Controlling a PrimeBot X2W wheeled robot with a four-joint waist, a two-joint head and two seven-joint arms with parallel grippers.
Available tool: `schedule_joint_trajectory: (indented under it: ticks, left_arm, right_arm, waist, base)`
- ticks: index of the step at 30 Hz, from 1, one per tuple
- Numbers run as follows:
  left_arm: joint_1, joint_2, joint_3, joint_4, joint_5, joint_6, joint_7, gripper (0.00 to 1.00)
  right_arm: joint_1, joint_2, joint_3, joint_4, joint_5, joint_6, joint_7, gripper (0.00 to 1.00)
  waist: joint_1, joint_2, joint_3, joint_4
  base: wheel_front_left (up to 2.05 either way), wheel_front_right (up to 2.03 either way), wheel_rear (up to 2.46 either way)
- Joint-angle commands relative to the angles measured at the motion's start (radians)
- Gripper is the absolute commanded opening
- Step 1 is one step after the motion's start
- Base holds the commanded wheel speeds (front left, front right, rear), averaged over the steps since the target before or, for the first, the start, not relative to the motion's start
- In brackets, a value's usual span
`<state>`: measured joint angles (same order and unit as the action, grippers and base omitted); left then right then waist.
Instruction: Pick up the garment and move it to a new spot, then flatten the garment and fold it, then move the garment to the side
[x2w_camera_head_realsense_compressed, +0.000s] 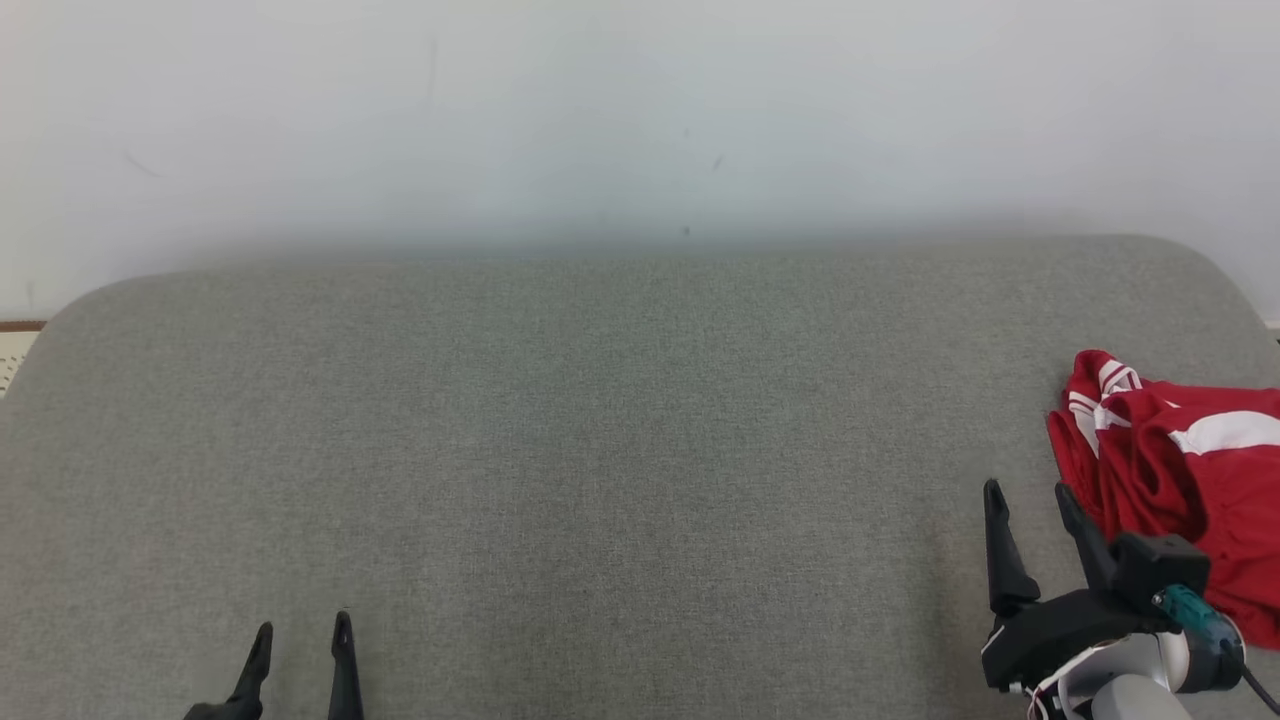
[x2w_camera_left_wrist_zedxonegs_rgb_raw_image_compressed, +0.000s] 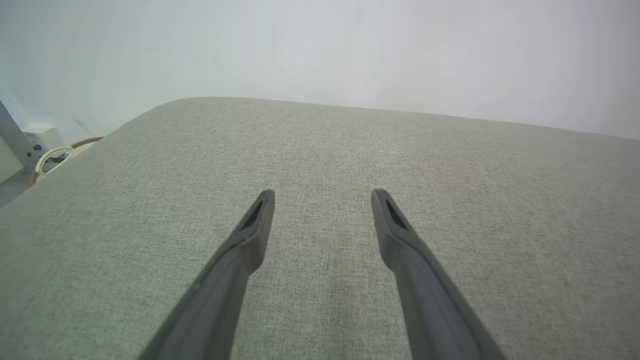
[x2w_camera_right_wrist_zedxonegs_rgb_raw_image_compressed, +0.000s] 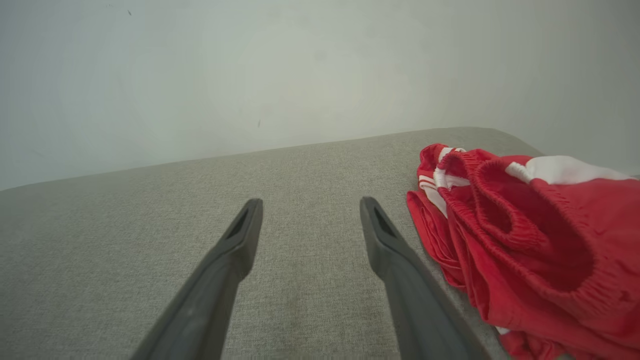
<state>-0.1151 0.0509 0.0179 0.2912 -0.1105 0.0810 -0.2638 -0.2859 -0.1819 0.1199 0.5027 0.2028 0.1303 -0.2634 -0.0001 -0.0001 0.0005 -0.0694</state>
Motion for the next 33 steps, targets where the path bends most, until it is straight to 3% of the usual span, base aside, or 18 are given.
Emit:
schedule_joint_trajectory:
  ticks: [1,33]
  left_arm:
    - [0.023,0.0,0.003,0.001,0.01,0.0,0.0,1.0]
    - [0.077,0.001,-0.042,0.026,0.014,-0.012,0.0,1.0]
  right_arm:
    - [0.017,0.005,0.002,-0.004,-0.01,0.0,0.0,1.0]
    - [0.151,0.026,0.028,-0.026,0.016,0.0,0.0,1.0]
  waist:
    - [0.0001,0.0001,-0.004,0.002]
    - [0.0001,0.0001,-0.067,0.027]
  base:
    - [0.0,0.0,0.0]
    - [0.0,0.0,0.0]
